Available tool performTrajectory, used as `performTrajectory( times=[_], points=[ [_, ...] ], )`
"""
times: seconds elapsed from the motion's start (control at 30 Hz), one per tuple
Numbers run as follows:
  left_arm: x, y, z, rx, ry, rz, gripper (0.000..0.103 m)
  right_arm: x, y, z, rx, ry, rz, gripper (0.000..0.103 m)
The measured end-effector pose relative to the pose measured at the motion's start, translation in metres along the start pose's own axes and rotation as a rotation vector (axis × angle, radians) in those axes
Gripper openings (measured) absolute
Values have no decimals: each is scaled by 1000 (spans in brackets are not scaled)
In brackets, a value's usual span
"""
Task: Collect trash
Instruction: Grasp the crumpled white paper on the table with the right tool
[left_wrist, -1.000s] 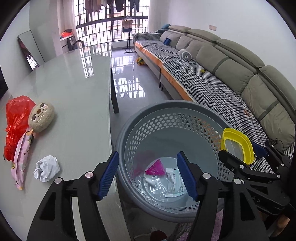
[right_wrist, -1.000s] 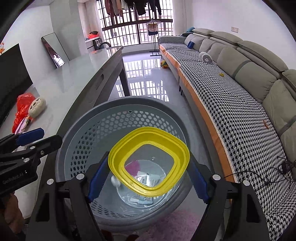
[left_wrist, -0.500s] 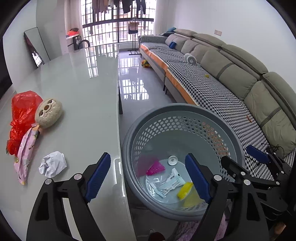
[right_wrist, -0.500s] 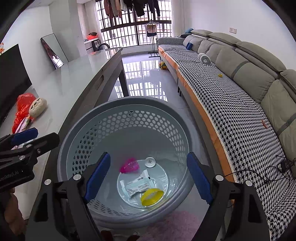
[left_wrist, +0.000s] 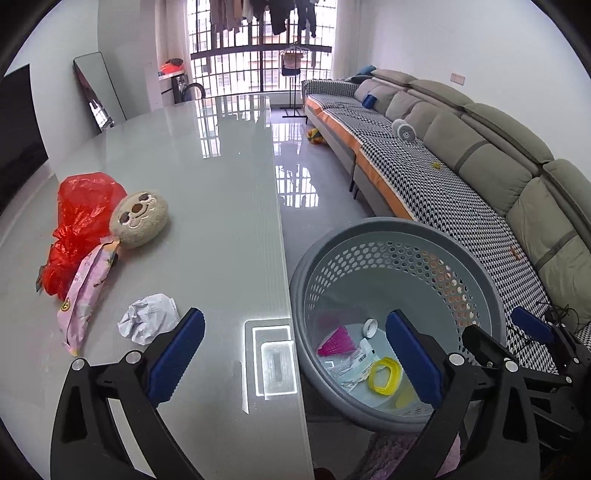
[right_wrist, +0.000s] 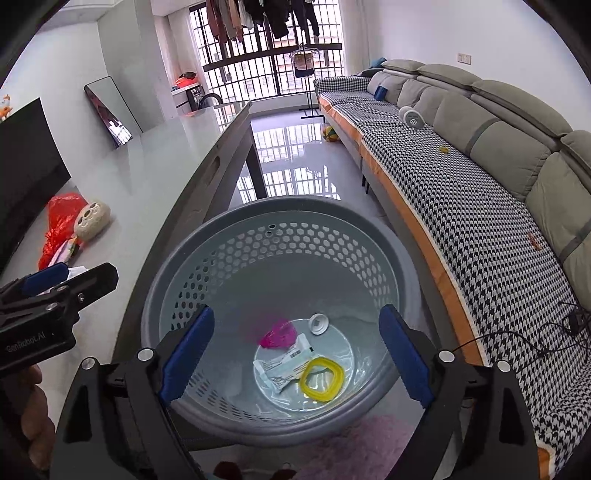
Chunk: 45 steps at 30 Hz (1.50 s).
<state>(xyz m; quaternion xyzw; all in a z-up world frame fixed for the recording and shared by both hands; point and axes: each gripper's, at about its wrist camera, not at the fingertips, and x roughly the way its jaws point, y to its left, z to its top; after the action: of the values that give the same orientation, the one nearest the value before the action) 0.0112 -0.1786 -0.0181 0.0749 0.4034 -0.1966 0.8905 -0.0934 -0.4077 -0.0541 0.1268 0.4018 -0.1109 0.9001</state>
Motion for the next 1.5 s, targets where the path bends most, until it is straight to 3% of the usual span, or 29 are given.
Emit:
performTrajectory(
  times=[0.37, 0.87, 1.2, 1.5],
  points=[
    [-22, 44, -11, -66, -57, 55, 97, -9, 39, -4, -36, -50, -2, 87],
    [-57, 145, -34, -198, -121, 206, 97, -13, 128, 5, -133, -109, 152, 88],
    [-64, 202, -43, -263, -133, 314, 97, 8, 197, 15, -233, -62, 222, 89],
    [-59, 239, -48, -303, -117, 363, 97, 34, 252, 16, -348, 1, 176, 89]
  ],
)
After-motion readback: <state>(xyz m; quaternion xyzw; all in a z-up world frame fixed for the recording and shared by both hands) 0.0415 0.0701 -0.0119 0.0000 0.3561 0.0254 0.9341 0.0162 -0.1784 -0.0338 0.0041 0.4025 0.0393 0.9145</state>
